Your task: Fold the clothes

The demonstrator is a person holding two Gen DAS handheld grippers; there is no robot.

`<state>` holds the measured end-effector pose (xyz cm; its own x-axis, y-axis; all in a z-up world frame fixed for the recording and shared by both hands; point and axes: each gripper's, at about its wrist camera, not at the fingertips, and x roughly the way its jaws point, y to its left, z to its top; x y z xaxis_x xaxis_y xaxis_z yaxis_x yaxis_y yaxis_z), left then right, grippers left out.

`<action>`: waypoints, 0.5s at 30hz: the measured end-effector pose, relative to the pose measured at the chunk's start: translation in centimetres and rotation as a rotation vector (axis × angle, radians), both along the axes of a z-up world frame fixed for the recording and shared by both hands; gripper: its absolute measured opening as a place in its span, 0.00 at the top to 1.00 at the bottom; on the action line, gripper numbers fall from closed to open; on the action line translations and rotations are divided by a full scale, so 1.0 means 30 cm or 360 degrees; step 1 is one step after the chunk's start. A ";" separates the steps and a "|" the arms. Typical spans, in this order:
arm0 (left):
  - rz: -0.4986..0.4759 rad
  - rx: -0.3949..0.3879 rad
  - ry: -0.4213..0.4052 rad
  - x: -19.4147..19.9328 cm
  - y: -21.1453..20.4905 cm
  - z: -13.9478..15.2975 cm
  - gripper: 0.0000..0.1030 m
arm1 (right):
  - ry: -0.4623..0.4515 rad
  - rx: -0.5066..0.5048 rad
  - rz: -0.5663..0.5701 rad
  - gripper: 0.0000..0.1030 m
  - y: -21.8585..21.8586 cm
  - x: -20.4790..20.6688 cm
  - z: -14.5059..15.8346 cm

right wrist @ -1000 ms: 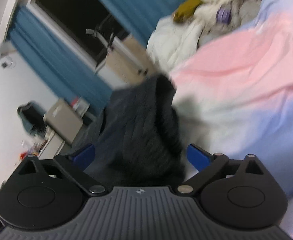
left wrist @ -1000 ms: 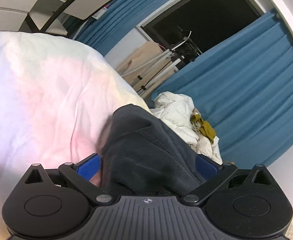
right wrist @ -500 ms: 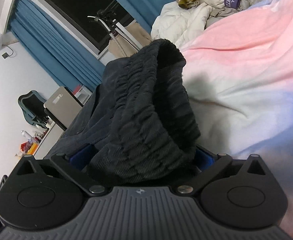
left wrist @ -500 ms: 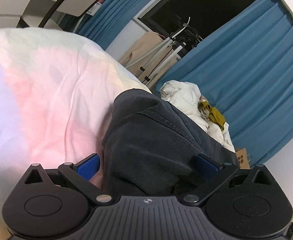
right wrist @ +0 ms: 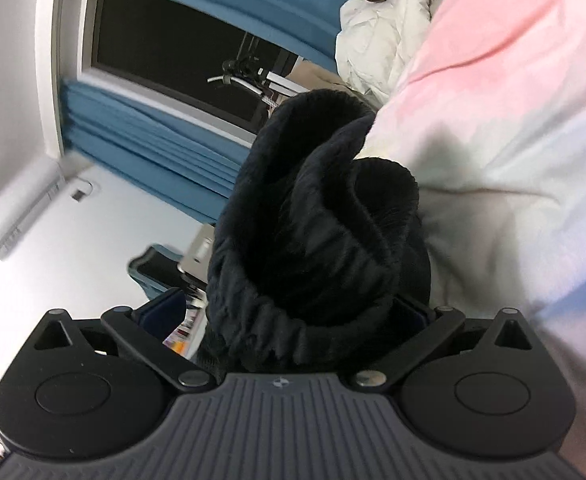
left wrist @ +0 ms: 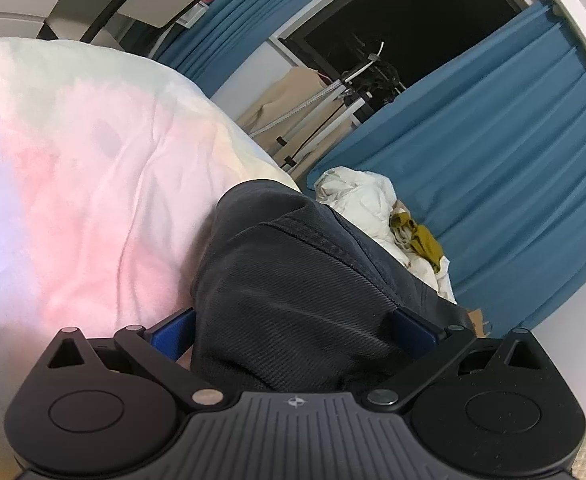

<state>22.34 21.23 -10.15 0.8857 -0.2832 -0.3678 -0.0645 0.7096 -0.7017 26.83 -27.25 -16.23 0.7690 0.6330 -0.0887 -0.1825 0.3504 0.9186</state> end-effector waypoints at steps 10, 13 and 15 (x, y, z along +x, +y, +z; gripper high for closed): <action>0.0007 -0.0162 -0.0059 0.013 0.038 -0.063 0.08 | 0.0193 -0.0174 -0.0118 0.12 0.073 0.065 -0.014; 0.0021 -0.0096 -0.0065 0.011 0.025 -0.057 0.21 | 0.0217 -0.0217 -0.0135 0.31 0.082 0.066 -0.020; 0.0027 -0.0026 -0.0061 0.007 0.011 -0.043 0.34 | 0.0223 -0.0236 -0.0137 0.39 0.085 0.062 -0.011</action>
<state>22.54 21.54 -11.45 0.9037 -0.2736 -0.3293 -0.0495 0.6972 -0.7151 28.70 -24.69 -16.55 0.7933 0.5374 -0.2861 -0.0199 0.4925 0.8701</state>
